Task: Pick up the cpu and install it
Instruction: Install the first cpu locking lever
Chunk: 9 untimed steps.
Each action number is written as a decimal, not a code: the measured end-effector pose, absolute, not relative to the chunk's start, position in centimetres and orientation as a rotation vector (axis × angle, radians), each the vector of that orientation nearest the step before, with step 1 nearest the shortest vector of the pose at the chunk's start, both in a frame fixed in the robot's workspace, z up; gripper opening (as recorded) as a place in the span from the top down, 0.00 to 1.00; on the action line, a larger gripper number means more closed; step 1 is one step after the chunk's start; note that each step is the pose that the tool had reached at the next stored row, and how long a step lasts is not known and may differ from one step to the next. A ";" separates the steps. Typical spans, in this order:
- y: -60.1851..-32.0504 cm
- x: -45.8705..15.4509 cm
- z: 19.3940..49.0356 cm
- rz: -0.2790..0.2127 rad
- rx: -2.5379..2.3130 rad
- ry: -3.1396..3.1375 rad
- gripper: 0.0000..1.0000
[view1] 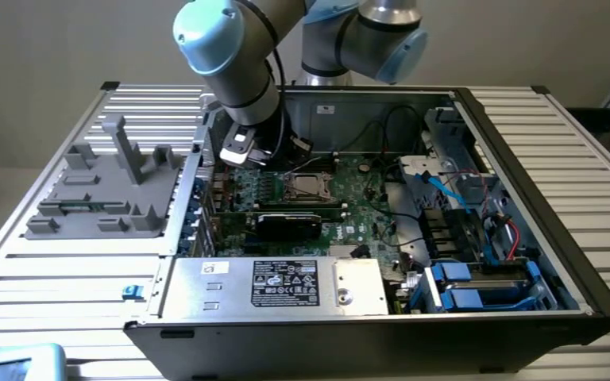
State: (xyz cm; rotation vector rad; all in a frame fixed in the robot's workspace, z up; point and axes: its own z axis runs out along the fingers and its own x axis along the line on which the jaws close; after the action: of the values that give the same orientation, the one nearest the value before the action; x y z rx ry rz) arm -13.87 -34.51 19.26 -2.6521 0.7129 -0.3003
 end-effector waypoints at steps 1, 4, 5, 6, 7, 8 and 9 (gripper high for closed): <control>-34.5 -13.8 19.2 -0.300 -2.652 0.713 0.89; -34.5 -13.6 19.2 -0.300 -2.652 0.713 0.89; -34.5 -13.5 19.2 -0.300 -2.652 0.713 0.89; -34.5 -13.5 19.2 -0.300 -2.652 0.713 0.89; -34.5 -13.5 19.2 -0.300 -2.652 0.713 0.89; -34.5 -13.4 19.1 -0.300 -2.652 0.713 0.89; -34.5 -13.4 19.1 -0.300 -2.652 0.713 0.89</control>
State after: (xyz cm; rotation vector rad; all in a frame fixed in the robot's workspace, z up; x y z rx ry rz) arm -13.38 -34.45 19.13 -2.6521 0.7131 -0.3003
